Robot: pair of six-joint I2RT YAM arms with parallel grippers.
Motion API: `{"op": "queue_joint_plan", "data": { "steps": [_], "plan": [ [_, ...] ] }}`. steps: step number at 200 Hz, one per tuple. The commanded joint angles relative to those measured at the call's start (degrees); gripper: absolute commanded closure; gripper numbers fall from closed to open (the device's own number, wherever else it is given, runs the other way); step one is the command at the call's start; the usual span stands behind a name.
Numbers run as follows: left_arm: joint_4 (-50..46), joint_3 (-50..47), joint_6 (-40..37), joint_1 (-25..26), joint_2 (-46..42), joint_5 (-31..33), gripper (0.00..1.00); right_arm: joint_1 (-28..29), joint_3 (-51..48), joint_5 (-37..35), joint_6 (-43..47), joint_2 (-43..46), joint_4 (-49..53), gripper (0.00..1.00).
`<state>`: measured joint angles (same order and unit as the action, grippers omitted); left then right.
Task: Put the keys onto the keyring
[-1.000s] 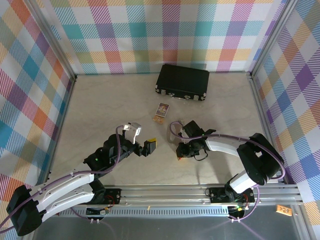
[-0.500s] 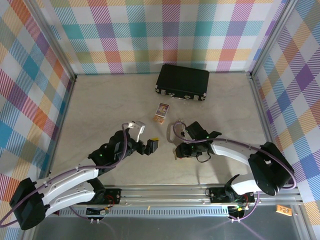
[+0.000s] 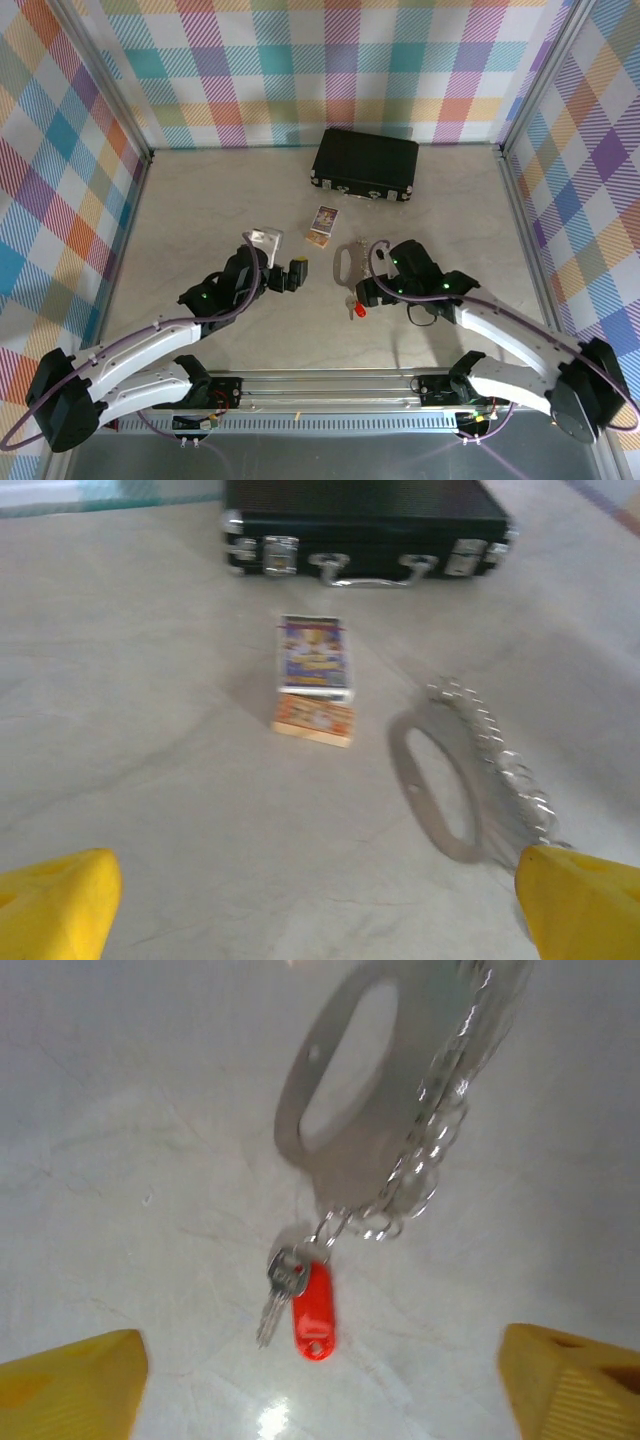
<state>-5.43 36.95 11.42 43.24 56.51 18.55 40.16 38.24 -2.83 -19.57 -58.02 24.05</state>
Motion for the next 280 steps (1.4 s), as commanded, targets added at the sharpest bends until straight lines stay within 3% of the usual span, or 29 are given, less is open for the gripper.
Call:
{"op": "queue_joint_plan", "data": {
  "steps": [1,24,40,57,92,108,129,171,224,280],
  "plan": [
    [-5.81,2.87,4.99,-5.97,0.94,3.03,0.0,0.18,0.75,-9.44,4.3,5.74,0.56,0.01],
    [-4.87,2.19,8.92,-13.78,0.68,-0.38,0.0,-0.15,1.12,-15.74,7.94,10.28,0.13,0.01],
    [-3.03,1.19,10.22,-16.83,0.14,1.34,0.0,-0.73,1.97,-20.11,9.55,11.31,-0.01,0.01],
    [0.1,-0.49,9.47,-17.4,-0.6,5.77,0.0,-2.31,2.64,-22.96,11.15,11.18,-0.71,0.01],
    [16.08,-8.92,1.83,-17.68,-2.97,7.21,0.0,-9.23,2.03,-25.34,10.91,10.43,-4.5,0.01],
    [20.89,-11.53,-3.74,-17.69,-3.51,12.94,0.0,-12.17,1.65,-27.46,9.7,10.43,-5.51,0.01],
    [25.23,-12.69,-10.53,-18.02,-0.83,22.59,0.0,-14.09,-0.23,-27.96,10.29,11.65,-9.69,0.01],
    [37.12,-16.89,-15.19,-18.96,6.49,27.46,0.0,-16.4,-5.06,-31.88,15.49,13.24,-20.07,0.01],
    [49.59,-19.54,-15.3,-22.19,15.04,24.5,0.0,-23.56,-8.89,-30.82,15.18,11.26,-23.71,0.01],
    [59.09,-20.69,-16.64,-23.76,22.45,22.01,0.0,-26.43,-14.69,-28.16,18.58,8.8,-32.68,0.01]
  ]
}}
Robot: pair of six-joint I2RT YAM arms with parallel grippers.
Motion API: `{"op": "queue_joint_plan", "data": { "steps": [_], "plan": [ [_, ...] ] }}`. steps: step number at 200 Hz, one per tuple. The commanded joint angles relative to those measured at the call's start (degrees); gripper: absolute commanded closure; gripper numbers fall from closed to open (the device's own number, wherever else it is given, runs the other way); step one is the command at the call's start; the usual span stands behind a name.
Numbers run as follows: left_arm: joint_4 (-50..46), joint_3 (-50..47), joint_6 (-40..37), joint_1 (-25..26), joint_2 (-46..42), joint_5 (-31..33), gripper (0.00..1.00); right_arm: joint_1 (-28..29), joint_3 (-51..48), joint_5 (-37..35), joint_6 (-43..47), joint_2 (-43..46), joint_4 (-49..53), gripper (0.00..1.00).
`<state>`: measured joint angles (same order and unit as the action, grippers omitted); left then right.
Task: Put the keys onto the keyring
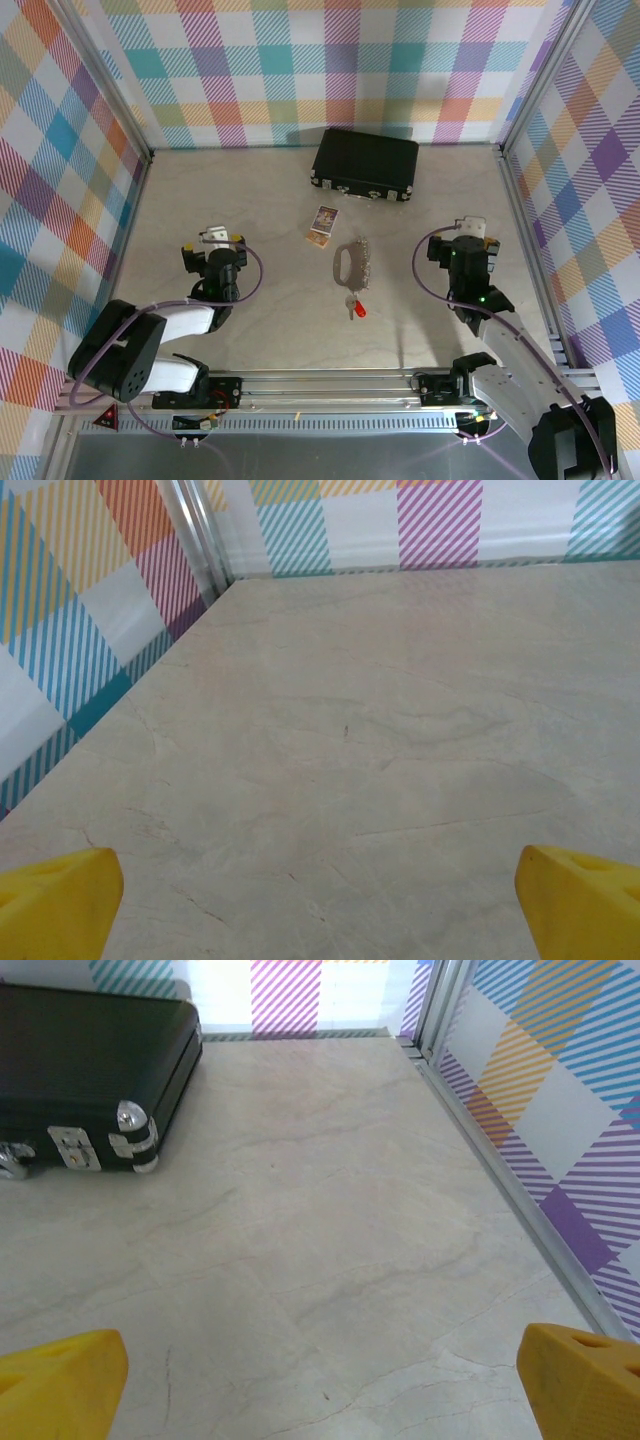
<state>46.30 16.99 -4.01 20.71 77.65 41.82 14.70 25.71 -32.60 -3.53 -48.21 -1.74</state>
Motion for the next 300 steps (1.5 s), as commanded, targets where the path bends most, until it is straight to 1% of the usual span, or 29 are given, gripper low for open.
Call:
{"op": "queue_joint_plan", "data": {
  "steps": [1,28,46,90,103,129,161,163,213,227,244,253,262,271,282,294,300],
  "plan": [
    [7.42,-0.74,-1.19,-1.26,1.39,-1.29,0.0,-1.02,-2.21,1.64,2.59,-1.1,-7.01,0.01],
    [8.39,0.03,-2.09,-1.89,2.97,-2.9,0.0,-2.21,-4.02,4.4,3.92,-2.56,-10.97,0.01],
    [10.79,0.32,-3.47,-2.22,4.9,-3.14,0.0,-2.57,-4.49,5.14,4.32,-3.94,-13.1,0.01],
    [21.02,-0.91,-3.9,-4.1,11.72,-4.43,0.0,-2.74,-5.92,5.33,5.32,-8.72,-20.19,0.01],
    [17.54,-0.33,-3.12,-4.22,10.52,-5.74,0.0,-2.81,-7.0,5.5,5.05,-10.37,-23.86,0.01],
    [17.26,-0.27,-2.86,-5.03,10.55,-7.83,0.0,-3.01,-8.81,7.83,4.28,-14.28,-30.05,0.01],
    [16.2,-0.12,-1.85,-6.28,10.19,-9.89,0.0,-3.21,-9.24,7.77,3.76,-19.94,-33.94,0.01],
    [16.04,-0.08,-1.76,-6.4,10.1,-10.02,0.0,-3.23,-9.27,7.76,3.74,-20.12,-35.35,0.01],
    [13.0,0.45,0.97,-9.22,9.06,-14.06,0.0,-4.15,-7.78,8.5,4.47,-26.07,-41.99,0.01],
    [11.8,0.96,1.37,-10.18,9.29,-16.35,0.0,-4.22,-6.88,8.74,4.96,-28.18,-43.8,0.01],
    [11.16,1.62,1.33,-10.78,10.01,-18.73,0.0,-4.4,-6.42,9.45,5.55,-31.62,-48.02,0.01],
    [11.07,1.73,1.4,-11.01,10.56,-19.58,0.0,-4.41,-5.98,8.59,5.75,-34.2,-50.05,0.01],
    [12.06,1.56,2.04,-11.35,12.17,-19.76,0.0,-4.46,-5.24,7.91,5.56,-35.18,-49.72,0.01],
    [17.4,0.87,1.65,-12.12,14.57,-20.36,0.0,-4.74,-4.65,8.41,5.5,-35.63,-48.96,0.01],
    [11.1,1.9,2.85,-12.39,12.25,-21.02,0.0,-4.98,-4.3,9.1,5.62,-36.69,-49.5,0.01],
    [12.68,2.23,2.43,-12.6,13.46,-21.35,0.0,-5.37,-3.13,9.71,5.16,-37.09,-47.35,0.01],
    [11.38,2.69,2.54,-12.67,13.23,-21.54,0.0,-5.85,-2.6,10.51,4.88,-37.09,-46.2,0.01]
  ]
}}
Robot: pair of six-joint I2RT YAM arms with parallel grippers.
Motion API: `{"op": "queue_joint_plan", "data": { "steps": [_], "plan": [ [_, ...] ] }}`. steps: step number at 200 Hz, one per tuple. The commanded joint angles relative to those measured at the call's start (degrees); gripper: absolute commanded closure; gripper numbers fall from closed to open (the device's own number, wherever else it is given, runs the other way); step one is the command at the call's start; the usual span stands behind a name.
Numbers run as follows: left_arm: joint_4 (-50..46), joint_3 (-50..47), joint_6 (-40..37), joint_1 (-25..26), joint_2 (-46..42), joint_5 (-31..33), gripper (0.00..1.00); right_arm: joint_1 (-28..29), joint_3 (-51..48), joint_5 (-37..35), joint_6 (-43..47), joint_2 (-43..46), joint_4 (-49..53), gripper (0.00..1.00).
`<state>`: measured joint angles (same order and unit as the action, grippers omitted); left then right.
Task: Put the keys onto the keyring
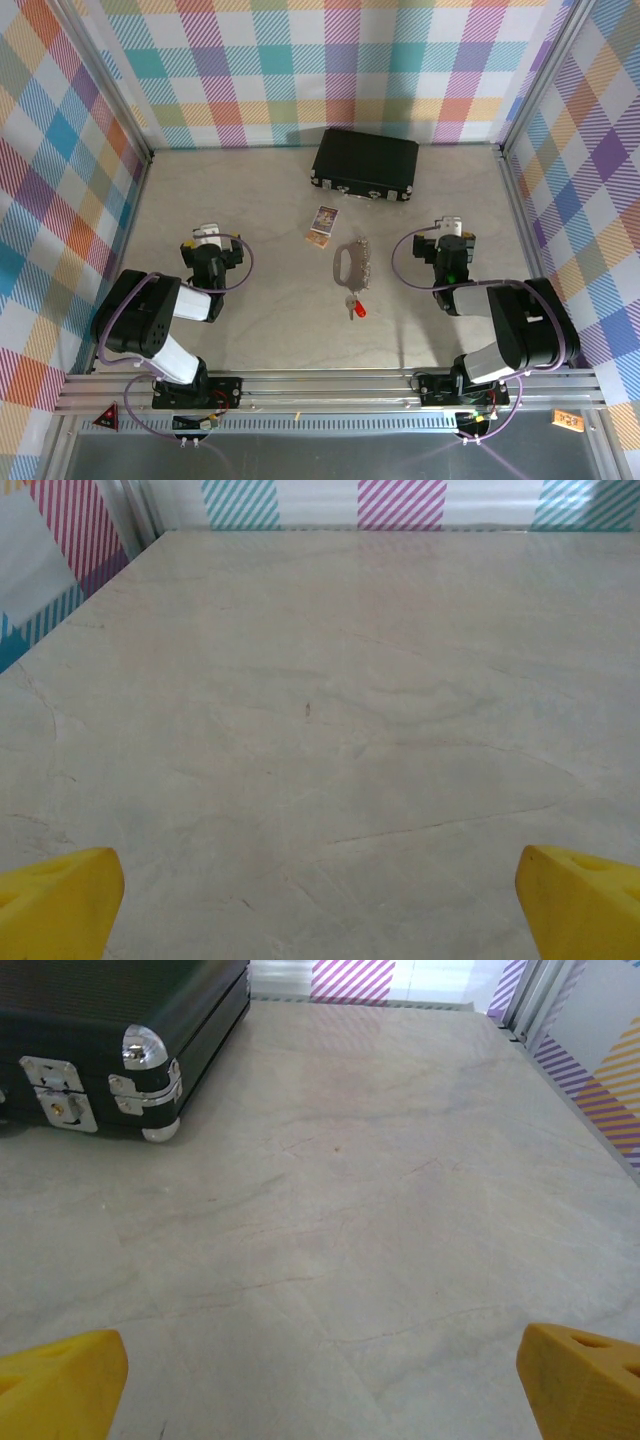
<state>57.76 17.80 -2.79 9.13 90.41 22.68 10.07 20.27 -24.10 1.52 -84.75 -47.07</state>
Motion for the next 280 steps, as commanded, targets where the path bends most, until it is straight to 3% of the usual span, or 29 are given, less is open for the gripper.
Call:
{"op": "queue_joint_plan", "data": {
  "steps": [1,47,89,102,280],
  "plan": [
    [-0.44,1.97,1.39,-1.06,0.38,-2.47,0.0,-1.25,2.89,2.16,-0.23,-0.57,-0.76,0.01],
    [-5.04,4.27,2.8,-2.95,0.41,-4.75,0.0,-6.2,7.14,11.07,-3.43,-1.73,7.02,0.01],
    [-5.2,4.37,2.9,-3.05,0.4,-5.01,0.0,-8.14,4.42,16.75,-3.78,-2.09,1.87,0.01],
    [-5.2,4.34,2.88,-3.02,0.38,-5.01,0.0,-8.48,2.12,14.02,-4.99,-3.34,-3.4,0.01],
    [-5.81,4.63,2.05,-3.32,0.38,-7.97,0.0,-8.44,2.14,13.73,-5.01,-2.96,-2.63,0.01]
  ]
}}
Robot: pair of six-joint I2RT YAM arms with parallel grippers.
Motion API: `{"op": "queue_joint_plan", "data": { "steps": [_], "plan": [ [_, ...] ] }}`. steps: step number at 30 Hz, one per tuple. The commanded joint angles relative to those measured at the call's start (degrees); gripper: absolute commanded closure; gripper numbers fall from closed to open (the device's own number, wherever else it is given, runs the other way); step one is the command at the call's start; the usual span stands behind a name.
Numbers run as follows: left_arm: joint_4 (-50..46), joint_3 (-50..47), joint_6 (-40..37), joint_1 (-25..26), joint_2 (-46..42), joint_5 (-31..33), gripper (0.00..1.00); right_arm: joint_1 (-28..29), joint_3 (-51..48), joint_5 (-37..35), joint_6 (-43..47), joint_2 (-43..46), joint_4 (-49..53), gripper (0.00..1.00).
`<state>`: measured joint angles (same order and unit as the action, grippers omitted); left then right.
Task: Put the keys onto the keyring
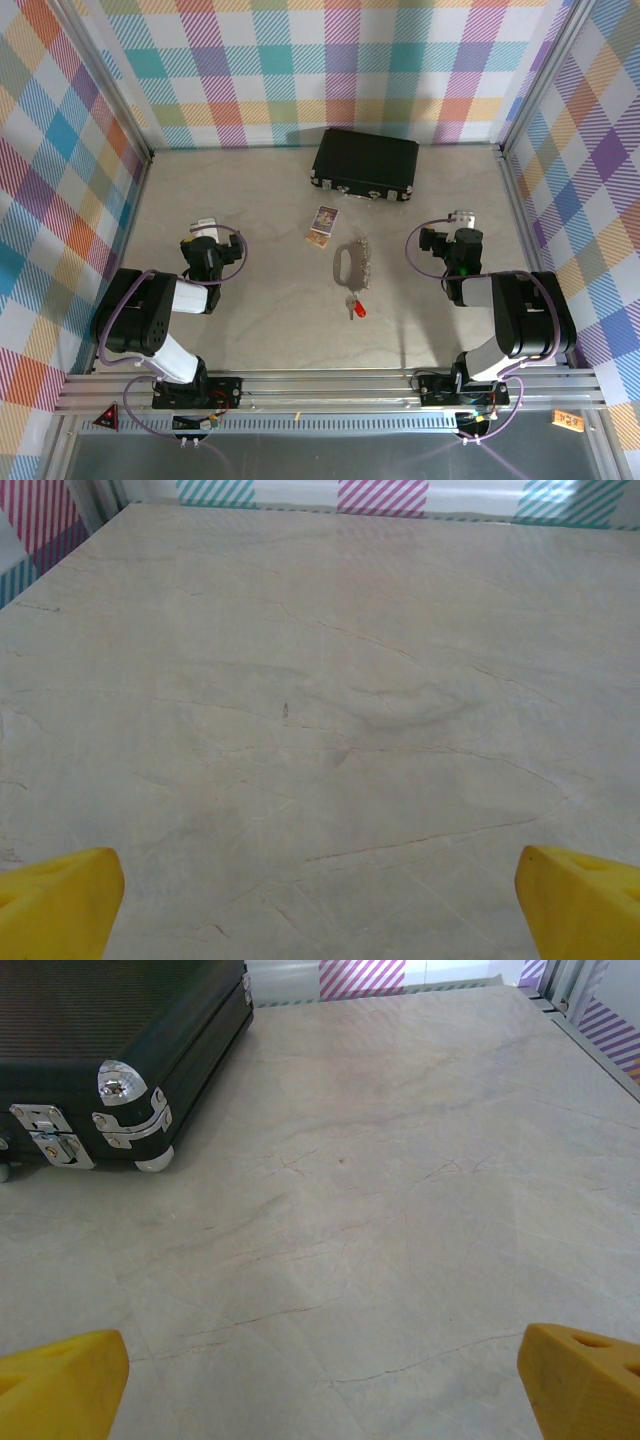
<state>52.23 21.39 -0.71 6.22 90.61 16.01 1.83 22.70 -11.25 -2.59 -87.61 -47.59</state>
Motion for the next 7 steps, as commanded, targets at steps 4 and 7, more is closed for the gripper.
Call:
{"op": "queue_joint_plan", "data": {
  "steps": [4,7],
  "plan": [
    [-0.46,1.17,-0.04,-0.41,0.14,-1.41,0.0,-0.29,-0.29,0.87,-1.0,-0.11,-2.11,0.01],
    [-0.22,0.97,-0.05,-0.41,0.1,-1.4,0.0,-0.26,-0.29,0.87,-1.01,-0.19,-2.11,0.01]
  ]
}}
